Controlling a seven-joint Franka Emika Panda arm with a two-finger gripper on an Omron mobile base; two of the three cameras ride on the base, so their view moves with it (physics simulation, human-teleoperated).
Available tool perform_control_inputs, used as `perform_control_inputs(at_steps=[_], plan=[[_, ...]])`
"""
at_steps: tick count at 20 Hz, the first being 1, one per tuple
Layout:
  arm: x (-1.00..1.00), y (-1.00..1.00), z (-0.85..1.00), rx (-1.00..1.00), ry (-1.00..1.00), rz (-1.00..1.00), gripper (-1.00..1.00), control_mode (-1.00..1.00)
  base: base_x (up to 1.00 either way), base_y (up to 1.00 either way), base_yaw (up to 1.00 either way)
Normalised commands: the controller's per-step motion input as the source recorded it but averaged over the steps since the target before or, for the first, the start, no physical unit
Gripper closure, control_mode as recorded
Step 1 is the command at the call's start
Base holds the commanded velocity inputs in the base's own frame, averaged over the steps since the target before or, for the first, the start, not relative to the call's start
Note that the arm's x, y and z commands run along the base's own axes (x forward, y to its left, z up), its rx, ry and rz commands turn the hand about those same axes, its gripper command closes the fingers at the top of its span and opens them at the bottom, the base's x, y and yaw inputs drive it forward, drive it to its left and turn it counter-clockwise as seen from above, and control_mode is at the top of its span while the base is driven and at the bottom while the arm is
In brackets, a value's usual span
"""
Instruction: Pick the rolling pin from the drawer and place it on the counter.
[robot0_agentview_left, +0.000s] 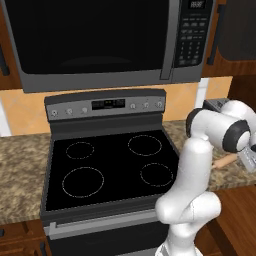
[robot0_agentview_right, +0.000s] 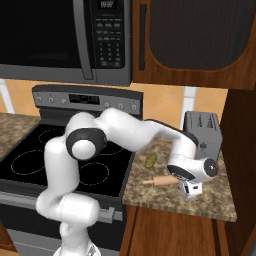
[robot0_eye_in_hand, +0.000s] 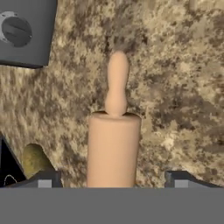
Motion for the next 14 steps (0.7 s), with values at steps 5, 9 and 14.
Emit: perform_control_inputs(at_steps=[5,9,14], plan=[[-0.52,0.64,0.75,-0.22,-0.04,0.00,-1.00,-1.00,0.00,0.00,0.00],[-0.33,1.00,0.88,-0.23,0.00,0.00,-1.00,-1.00,0.00,0.00,0.00],[-0.13,1.00,0.46,-0.17,0.01,0.03,-1.00,-1.00,0.00,0.00,0.00]])
